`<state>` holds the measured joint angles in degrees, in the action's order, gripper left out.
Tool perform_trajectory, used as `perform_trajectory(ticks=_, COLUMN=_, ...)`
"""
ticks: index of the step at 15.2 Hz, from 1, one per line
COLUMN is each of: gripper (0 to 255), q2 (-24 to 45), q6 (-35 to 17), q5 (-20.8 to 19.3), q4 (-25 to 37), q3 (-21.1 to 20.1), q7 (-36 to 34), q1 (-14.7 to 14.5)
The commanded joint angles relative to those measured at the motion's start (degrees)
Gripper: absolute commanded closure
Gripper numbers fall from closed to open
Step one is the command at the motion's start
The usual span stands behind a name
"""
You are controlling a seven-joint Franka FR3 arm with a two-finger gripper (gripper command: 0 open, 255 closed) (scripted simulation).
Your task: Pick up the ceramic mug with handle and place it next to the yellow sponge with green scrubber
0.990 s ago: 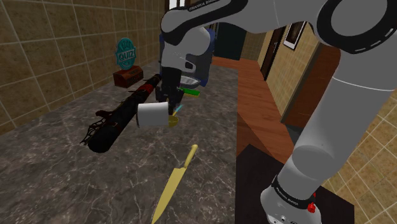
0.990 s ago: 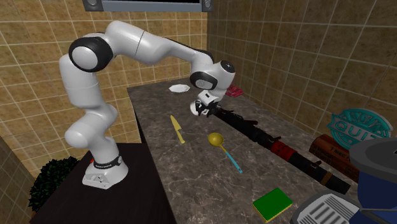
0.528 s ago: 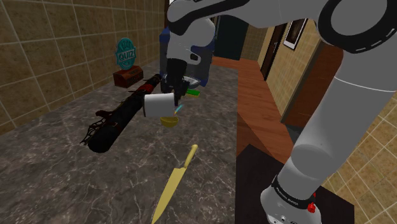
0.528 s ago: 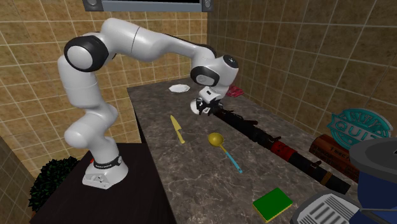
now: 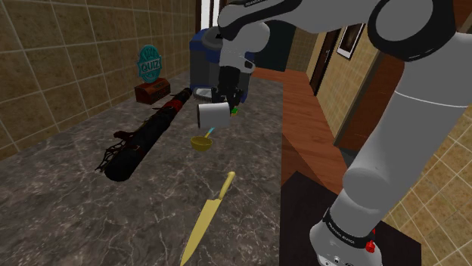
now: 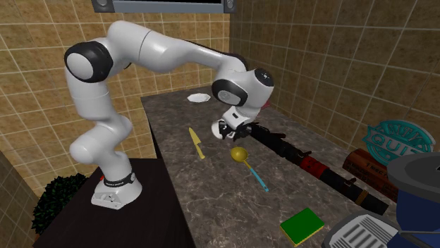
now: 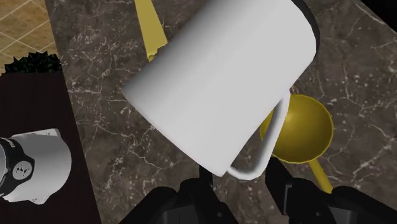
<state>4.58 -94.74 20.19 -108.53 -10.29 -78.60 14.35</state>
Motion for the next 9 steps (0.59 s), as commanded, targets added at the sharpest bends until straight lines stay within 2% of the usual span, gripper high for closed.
perform_trajectory(ticks=1, gripper=255, q2=1.33, q6=1.57, q5=-0.95, q4=2.12, q3=1.17, q7=1.88, q1=1.28)
perform_trajectory(ticks=9, gripper=255, q2=7.43, q6=7.03, q5=-4.44, q4=10.94, q3=5.63, q7=9.77, q1=6.58)
